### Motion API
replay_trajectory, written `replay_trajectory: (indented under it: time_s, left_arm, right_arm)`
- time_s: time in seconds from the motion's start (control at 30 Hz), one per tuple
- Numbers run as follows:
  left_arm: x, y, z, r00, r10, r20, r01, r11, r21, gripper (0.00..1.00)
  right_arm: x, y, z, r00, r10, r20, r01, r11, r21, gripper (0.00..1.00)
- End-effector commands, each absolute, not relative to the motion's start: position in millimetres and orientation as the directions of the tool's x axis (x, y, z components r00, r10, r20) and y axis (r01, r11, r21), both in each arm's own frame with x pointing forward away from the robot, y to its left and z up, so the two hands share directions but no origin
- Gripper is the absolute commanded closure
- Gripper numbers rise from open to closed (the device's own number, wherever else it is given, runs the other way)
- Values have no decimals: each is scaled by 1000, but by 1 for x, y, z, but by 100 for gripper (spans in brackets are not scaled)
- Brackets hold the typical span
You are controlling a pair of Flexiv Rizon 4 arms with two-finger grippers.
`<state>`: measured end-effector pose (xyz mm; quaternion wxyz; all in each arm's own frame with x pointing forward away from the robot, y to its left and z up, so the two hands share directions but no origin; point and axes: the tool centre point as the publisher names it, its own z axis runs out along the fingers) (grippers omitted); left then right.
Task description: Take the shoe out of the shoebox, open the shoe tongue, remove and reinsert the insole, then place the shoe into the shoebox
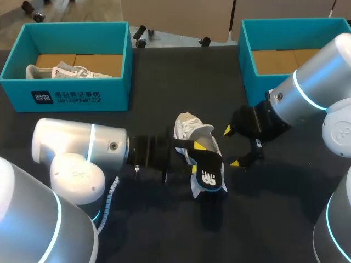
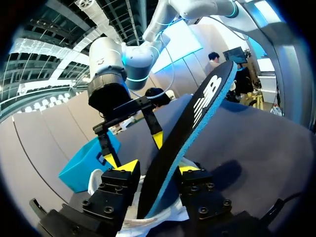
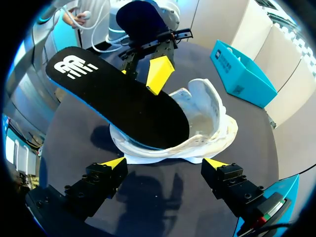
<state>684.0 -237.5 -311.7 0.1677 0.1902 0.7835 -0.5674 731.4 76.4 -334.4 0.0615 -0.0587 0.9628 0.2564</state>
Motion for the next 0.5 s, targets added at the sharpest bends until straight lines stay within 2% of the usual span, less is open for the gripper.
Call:
replay_trajectory:
  time_s: [0.03, 0.1, 0.17, 0.23, 0.5]
  left_arm:
    - [681, -235, -311, -875, 120, -470, 483, 306, -821, 62]
    - [680, -234, -312, -876, 123, -467, 481, 311, -820, 65]
    - [680, -233, -313, -878, 125, -462, 476, 315, -821, 73]
    - [680, -233, -316, -879, 126, -460, 475, 317, -821, 100]
    - [686, -236, -323, -850, 161, -502, 526, 324, -786, 100]
  right_arm:
    - [730, 76, -335, -985, -81, -151, -145, 861, 487, 0]
    - [730, 76, -335, -985, -81, -151, -145, 861, 487, 0]
    - [730, 76, -335, -985, -81, -151, -145, 861, 487, 0]
    - [730, 76, -335, -985, -81, -151, -145, 861, 487, 0]
    - [730, 76, -335, -985, -81, -151, -145, 861, 487, 0]
